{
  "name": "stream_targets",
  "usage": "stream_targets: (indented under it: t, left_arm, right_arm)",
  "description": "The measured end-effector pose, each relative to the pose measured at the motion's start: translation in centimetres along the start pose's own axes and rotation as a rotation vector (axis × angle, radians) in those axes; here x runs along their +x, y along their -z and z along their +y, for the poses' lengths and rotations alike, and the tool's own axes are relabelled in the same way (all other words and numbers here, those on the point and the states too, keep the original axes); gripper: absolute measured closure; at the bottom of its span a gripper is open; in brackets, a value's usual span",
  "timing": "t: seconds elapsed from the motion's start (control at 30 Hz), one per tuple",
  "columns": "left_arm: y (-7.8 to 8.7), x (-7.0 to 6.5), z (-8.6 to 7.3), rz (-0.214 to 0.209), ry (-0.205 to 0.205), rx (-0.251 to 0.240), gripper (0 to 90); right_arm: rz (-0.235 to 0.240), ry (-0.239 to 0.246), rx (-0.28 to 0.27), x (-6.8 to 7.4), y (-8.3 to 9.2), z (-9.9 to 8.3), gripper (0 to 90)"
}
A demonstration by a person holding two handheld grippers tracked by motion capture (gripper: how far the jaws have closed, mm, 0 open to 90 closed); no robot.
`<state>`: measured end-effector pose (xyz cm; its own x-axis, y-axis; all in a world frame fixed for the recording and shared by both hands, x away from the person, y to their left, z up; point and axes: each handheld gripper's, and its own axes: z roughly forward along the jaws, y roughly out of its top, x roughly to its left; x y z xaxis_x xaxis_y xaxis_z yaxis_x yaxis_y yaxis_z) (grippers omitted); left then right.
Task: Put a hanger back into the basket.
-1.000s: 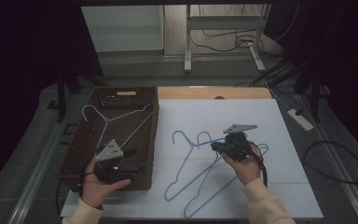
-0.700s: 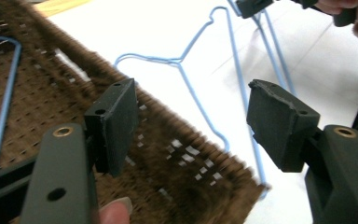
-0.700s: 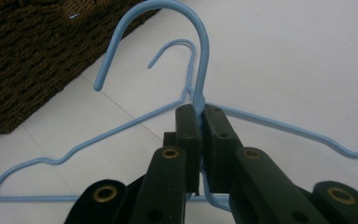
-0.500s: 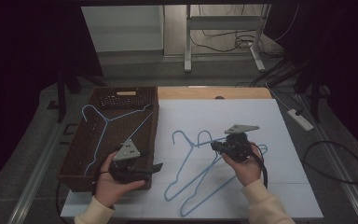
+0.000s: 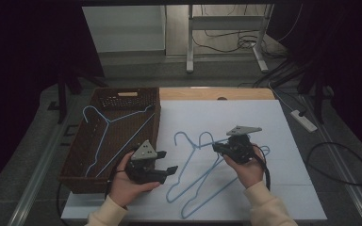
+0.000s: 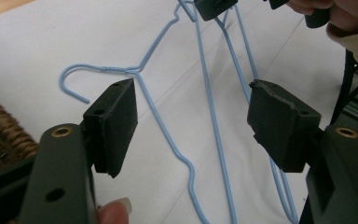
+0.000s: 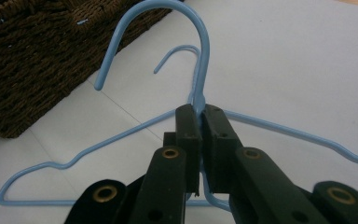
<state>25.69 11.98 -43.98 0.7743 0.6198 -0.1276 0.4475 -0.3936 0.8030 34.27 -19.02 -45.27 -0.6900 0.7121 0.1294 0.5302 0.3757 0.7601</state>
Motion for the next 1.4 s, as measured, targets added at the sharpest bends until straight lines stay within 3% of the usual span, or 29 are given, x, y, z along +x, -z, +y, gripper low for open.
stream_targets:
  t: [0.27,0.57,0.93,1.17,1.27,1.4]
  left_arm:
    - [-1.0,-0.4,0.3,-0.022,0.004,0.01,33.0]
    - [-2.8,-1.8,1.0,-0.047,-0.011,0.039,32.9]
    - [-6.2,-3.4,1.3,-0.088,-0.024,0.1,32.9]
    - [-9.7,-4.4,1.0,-0.097,-0.012,0.167,33.6]
    - [-10.4,-4.4,0.9,-0.092,-0.01,0.19,38.3]
    - [-11.4,-4.5,0.8,-0.117,0.013,0.201,43.6]
  right_arm:
    - [0.001,-0.001,-0.003,0.1,0.0,0.0,86.1]
    - [0.005,0.001,-0.014,0.2,0.2,0.0,86.1]
    - [0.009,0.001,-0.024,0.3,0.5,0.0,86.1]
    - [0.01,0.002,-0.026,0.4,0.5,0.0,86.1]
    - [0.012,0.005,-0.028,0.3,0.5,0.0,86.1]
    - [0.015,0.002,-0.027,0.3,0.5,0.0,86.1]
